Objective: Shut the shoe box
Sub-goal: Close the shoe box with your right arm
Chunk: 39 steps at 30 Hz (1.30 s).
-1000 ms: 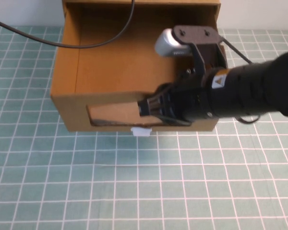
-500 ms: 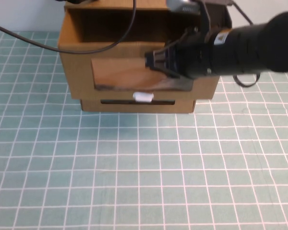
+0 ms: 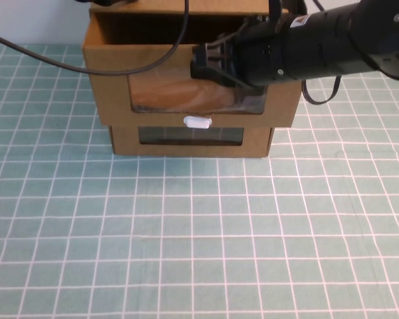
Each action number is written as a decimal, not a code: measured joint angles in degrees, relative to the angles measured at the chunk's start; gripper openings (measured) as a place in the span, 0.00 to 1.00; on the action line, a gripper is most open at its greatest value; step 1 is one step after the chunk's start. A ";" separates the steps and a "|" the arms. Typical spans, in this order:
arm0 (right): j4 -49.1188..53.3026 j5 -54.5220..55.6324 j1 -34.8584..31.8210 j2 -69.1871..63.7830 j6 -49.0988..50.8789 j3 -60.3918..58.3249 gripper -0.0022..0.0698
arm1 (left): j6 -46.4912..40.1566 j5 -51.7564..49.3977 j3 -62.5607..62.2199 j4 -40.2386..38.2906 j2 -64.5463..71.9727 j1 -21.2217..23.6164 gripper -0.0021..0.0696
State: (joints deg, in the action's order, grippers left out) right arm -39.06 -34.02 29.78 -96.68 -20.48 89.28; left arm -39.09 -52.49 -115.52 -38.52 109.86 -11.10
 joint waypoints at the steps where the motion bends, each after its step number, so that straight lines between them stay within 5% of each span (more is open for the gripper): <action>1: -0.20 0.74 -0.04 0.00 -0.49 0.00 0.01 | 0.00 0.00 0.00 0.00 0.00 0.00 0.02; 26: -2.18 16.14 -0.41 -9.34 -2.83 5.81 0.01 | 0.00 -0.20 0.00 0.00 0.00 0.00 0.02; 39: -3.36 13.35 -1.64 -12.46 -3.21 10.49 0.01 | 0.79 -0.20 0.00 0.00 0.00 0.00 0.02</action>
State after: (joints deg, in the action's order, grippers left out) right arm -42.41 -20.68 28.14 -109.14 -23.69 99.77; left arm -38.30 -52.69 -115.52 -38.52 109.86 -11.10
